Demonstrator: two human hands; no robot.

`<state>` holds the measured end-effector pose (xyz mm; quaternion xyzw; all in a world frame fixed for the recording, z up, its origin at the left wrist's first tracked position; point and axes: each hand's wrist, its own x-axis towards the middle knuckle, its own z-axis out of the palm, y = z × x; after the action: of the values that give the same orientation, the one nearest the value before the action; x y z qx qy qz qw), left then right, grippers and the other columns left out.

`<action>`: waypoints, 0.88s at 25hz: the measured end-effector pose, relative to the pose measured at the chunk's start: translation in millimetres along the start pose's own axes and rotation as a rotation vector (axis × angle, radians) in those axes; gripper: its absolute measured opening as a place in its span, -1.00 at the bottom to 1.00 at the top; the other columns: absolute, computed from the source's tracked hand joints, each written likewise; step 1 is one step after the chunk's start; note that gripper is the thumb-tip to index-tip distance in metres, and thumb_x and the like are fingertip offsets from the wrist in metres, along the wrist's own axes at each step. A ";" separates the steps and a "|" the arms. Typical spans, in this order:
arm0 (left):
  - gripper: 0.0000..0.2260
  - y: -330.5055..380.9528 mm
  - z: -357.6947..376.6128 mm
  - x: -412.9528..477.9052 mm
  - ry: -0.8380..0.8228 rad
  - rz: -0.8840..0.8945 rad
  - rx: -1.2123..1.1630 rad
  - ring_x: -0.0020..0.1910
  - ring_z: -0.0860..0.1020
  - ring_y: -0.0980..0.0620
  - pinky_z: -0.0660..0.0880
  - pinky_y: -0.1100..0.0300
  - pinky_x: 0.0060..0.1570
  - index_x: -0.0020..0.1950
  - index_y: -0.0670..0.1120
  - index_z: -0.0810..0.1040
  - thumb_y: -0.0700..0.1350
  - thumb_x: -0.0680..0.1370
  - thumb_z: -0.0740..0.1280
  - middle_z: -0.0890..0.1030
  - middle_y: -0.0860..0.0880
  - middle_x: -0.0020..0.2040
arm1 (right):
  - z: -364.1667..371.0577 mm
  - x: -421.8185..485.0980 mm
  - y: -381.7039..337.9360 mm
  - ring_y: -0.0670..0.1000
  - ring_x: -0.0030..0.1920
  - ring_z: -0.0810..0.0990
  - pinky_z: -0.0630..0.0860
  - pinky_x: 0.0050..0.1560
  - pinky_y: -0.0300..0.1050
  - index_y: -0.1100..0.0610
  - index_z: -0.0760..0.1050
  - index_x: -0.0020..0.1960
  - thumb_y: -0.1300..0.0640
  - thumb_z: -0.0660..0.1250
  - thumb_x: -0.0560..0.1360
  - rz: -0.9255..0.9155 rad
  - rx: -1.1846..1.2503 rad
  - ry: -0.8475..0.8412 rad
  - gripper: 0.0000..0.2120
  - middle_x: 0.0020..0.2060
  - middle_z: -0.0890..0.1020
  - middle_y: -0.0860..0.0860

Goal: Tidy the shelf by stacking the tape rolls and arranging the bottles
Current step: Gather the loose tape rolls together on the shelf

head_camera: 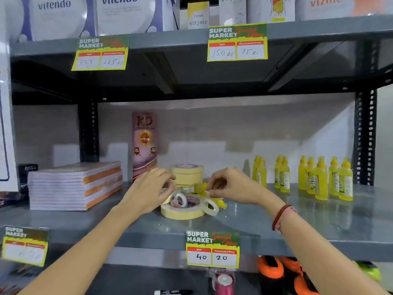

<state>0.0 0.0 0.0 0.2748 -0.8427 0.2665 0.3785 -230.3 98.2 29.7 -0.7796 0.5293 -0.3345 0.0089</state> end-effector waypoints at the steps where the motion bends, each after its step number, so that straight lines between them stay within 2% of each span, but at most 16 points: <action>1: -0.62 2.9 0.0 -12.9 0.027 -0.021 -0.031 -0.10 0.58 0.04 0.43 0.27 -0.14 -0.04 -0.10 0.64 0.07 0.53 0.09 0.64 0.03 -0.10 | 9.6 2.2 -0.6 -0.07 -0.18 0.57 0.58 -0.01 -0.08 0.23 0.62 -0.06 0.14 0.44 0.40 0.026 -0.112 -0.079 -0.82 -0.13 0.71 0.13; 4: -0.68 24.0 -6.4 -52.2 0.088 -0.134 -0.108 -0.22 0.51 0.10 0.39 0.31 -0.29 -0.19 -0.07 0.59 0.07 0.55 0.14 0.56 0.08 -0.22 | 31.3 2.4 2.8 -0.05 -0.14 0.51 0.51 -0.07 -0.15 0.14 0.60 -0.05 0.06 0.45 0.38 0.046 -0.285 -0.131 -0.80 -0.13 0.65 0.06; 6: -0.69 34.2 -1.7 -70.8 0.130 -0.171 -0.059 -0.33 0.48 0.08 0.33 0.31 -0.41 -0.29 -0.06 0.53 0.05 0.53 0.15 0.50 0.10 -0.32 | 36.5 2.7 6.1 -0.04 -0.15 0.51 0.48 -0.11 -0.16 0.07 0.54 -0.13 0.04 0.47 0.35 0.081 -0.256 -0.128 -0.82 -0.16 0.62 0.04; 8: -0.67 43.0 6.9 -79.4 0.169 -0.208 -0.014 -0.38 0.50 0.05 0.30 0.32 -0.46 -0.31 -0.06 0.54 0.03 0.54 0.13 0.51 0.09 -0.36 | 35.2 4.4 6.9 -0.05 -0.19 0.53 0.46 -0.17 -0.20 0.11 0.55 -0.13 0.09 0.48 0.34 0.101 -0.220 -0.124 -0.83 -0.23 0.59 0.02; 10: -0.60 46.8 18.6 -85.2 0.240 -0.198 0.011 -0.37 0.57 0.02 0.40 0.24 -0.49 -0.28 -0.08 0.61 0.02 0.58 0.09 0.59 0.07 -0.35 | 33.4 8.6 6.7 -0.06 -0.22 0.52 0.45 -0.22 -0.23 0.21 0.60 -0.06 0.16 0.47 0.37 0.111 -0.156 -0.120 -0.81 -0.26 0.58 0.02; 14: -0.39 46.8 23.1 -89.3 0.311 -0.175 0.013 -0.37 0.63 0.01 0.49 0.18 -0.46 -0.24 -0.10 0.67 0.11 0.66 -0.07 0.67 0.05 -0.33 | 2.0 34.5 18.1 -0.04 -0.17 0.51 0.38 -0.29 -0.40 0.27 0.60 0.02 0.20 0.44 0.41 0.150 -0.060 0.171 -0.78 -0.20 0.58 0.03; 16: -0.36 47.4 23.4 -89.6 0.321 -0.160 0.015 -0.36 0.64 0.00 0.50 0.18 -0.44 -0.22 -0.12 0.68 0.13 0.66 -0.10 0.68 0.04 -0.31 | -12.4 51.6 34.2 -0.01 -0.14 0.49 0.38 -0.18 -0.30 0.25 0.60 0.06 0.20 0.45 0.40 0.235 -0.096 0.233 -0.75 -0.12 0.62 0.08; 19: -0.36 46.3 28.4 -90.8 0.365 -0.146 0.035 -0.36 0.66 0.00 0.51 0.19 -0.43 -0.22 -0.14 0.70 0.11 0.66 -0.09 0.69 0.02 -0.31 | -10.5 70.0 53.5 0.01 -0.10 0.51 0.42 -0.03 -0.19 0.25 0.60 0.08 0.24 0.47 0.39 0.283 -0.176 0.089 -0.73 0.06 0.65 0.15; 22: -0.35 45.3 29.5 -90.3 0.396 -0.131 0.042 -0.37 0.66 -0.01 0.53 0.19 -0.43 -0.22 -0.15 0.70 0.10 0.67 -0.09 0.69 0.01 -0.31 | 2.2 78.6 59.8 0.01 -0.07 0.52 0.43 -0.05 -0.19 0.25 0.60 0.09 0.23 0.46 0.39 0.270 -0.208 -0.059 -0.72 0.10 0.65 0.17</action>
<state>6.1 36.2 -98.6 0.2792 -0.7264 0.3077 0.5474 -261.2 5.8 46.2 -0.7076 0.6606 -0.2505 -0.0115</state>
